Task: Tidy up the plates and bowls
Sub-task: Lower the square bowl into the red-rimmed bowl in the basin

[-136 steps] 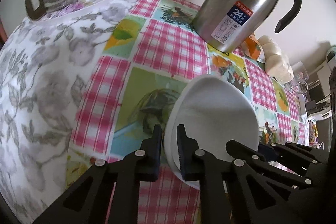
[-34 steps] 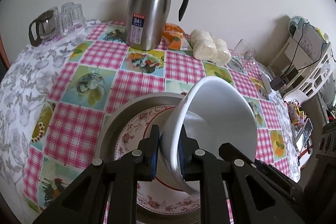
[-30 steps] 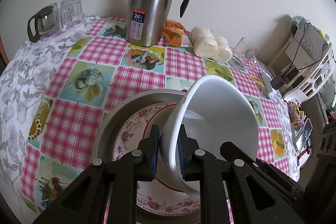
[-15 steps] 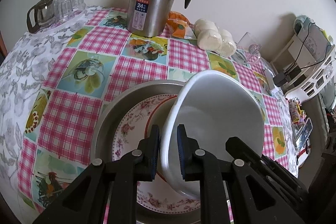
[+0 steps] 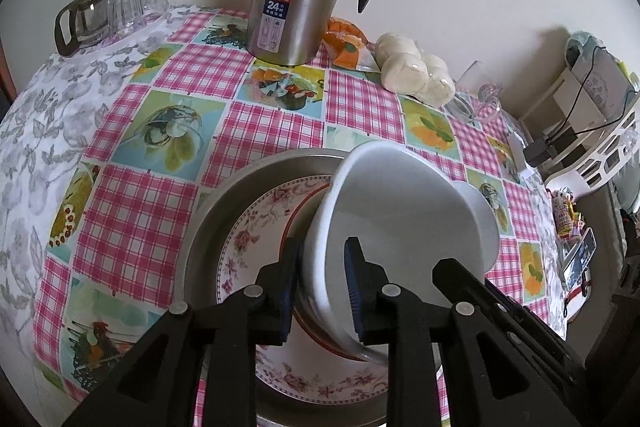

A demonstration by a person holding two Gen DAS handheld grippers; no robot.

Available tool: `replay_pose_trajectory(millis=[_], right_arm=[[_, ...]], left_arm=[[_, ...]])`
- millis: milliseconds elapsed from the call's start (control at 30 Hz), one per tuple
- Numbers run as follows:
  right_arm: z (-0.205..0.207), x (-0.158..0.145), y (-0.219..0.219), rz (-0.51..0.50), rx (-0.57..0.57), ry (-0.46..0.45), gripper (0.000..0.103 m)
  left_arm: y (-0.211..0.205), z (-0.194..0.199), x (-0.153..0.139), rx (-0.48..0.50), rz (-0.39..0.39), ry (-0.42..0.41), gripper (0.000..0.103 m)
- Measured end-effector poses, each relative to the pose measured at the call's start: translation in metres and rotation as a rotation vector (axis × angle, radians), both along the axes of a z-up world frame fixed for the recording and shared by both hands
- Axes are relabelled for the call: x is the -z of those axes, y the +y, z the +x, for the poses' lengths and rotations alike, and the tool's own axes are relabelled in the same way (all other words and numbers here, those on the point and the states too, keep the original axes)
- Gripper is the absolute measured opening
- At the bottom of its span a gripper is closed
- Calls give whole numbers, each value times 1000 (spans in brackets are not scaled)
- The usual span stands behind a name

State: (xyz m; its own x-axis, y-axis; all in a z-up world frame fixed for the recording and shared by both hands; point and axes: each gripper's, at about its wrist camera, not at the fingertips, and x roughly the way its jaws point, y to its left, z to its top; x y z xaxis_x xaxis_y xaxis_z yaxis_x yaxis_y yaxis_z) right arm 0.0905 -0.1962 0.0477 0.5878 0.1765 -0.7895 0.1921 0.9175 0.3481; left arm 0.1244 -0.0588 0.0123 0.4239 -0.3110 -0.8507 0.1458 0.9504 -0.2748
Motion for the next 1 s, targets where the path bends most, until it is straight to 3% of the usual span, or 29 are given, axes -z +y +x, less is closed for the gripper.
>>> replay_pose_trajectory(millis=[1000], right_arm=[[-2,-3,2,18,-19,-10,24]], left_arm=[[10,-2,-8,-25,-12,-9,31]])
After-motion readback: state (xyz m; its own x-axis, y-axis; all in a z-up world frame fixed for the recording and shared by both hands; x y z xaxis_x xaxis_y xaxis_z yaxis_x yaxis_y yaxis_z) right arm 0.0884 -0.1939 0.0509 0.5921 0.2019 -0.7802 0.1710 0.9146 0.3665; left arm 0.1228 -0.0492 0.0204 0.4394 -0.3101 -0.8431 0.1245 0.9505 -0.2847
